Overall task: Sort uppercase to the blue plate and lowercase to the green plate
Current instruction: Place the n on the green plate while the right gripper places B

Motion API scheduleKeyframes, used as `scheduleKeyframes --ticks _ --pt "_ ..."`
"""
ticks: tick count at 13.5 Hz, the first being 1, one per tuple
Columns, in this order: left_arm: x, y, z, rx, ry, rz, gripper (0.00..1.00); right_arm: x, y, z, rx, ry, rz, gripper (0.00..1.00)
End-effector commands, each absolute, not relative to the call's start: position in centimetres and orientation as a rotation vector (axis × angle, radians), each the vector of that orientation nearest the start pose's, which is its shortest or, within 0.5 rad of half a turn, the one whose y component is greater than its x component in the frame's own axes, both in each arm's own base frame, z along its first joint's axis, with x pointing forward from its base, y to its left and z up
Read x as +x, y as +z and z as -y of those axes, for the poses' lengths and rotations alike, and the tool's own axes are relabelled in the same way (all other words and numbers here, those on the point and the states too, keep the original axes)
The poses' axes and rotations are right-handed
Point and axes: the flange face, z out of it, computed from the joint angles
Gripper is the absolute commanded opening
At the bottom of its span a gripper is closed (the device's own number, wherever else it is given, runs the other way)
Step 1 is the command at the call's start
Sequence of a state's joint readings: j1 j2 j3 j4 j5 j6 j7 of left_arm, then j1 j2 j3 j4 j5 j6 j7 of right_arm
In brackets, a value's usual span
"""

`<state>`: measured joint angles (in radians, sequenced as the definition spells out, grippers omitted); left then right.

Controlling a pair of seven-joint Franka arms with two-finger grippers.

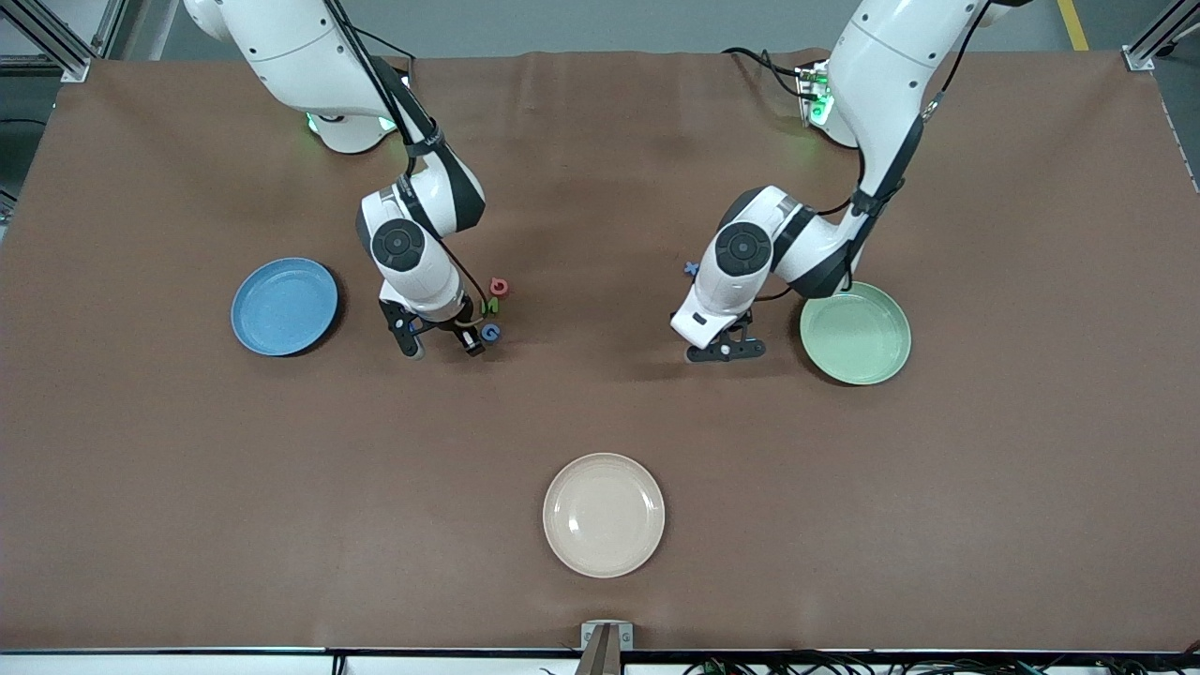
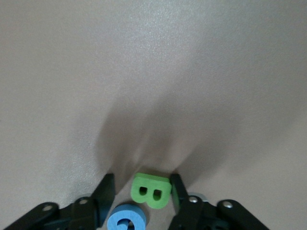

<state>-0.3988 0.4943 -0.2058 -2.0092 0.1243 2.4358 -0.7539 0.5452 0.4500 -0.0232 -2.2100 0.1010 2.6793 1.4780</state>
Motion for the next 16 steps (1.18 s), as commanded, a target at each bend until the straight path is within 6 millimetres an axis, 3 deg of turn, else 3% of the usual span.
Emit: scheduleKeyframes --ticks 1,3,5,10,13,16 --pt "49.5 24.9 30.0 -3.078 0.081 0.040 0.18 47.5 16.7 -27.4 -2.709 0.039 -1.551 0.26" --pt "49.1 26.0 26.0 -3.065 0.084 -0.043 0.18 47.5 16.9 -27.1 -2.723 0.055 -1.555 0.08" --pt "48.9 26.4 21.8 -3.052 0.104 -0.106 0.18 47.8 18.2 -26.0 -2.793 0.096 -1.518 0.03" --pt "48.6 25.1 12.2 -3.041 0.189 -0.237 0.18 49.8 24.7 -15.4 -3.104 0.272 -1.255 0.04" --pt "47.8 23.3 9.2 -3.059 0.176 -0.286 0.18 50.4 28.1 -8.0 -3.220 0.356 -1.090 0.04" --pt "46.5 21.2 8.6 -3.077 0.154 -0.299 0.18 50.5 28.5 -0.7 -3.230 0.464 -0.962 0.06"
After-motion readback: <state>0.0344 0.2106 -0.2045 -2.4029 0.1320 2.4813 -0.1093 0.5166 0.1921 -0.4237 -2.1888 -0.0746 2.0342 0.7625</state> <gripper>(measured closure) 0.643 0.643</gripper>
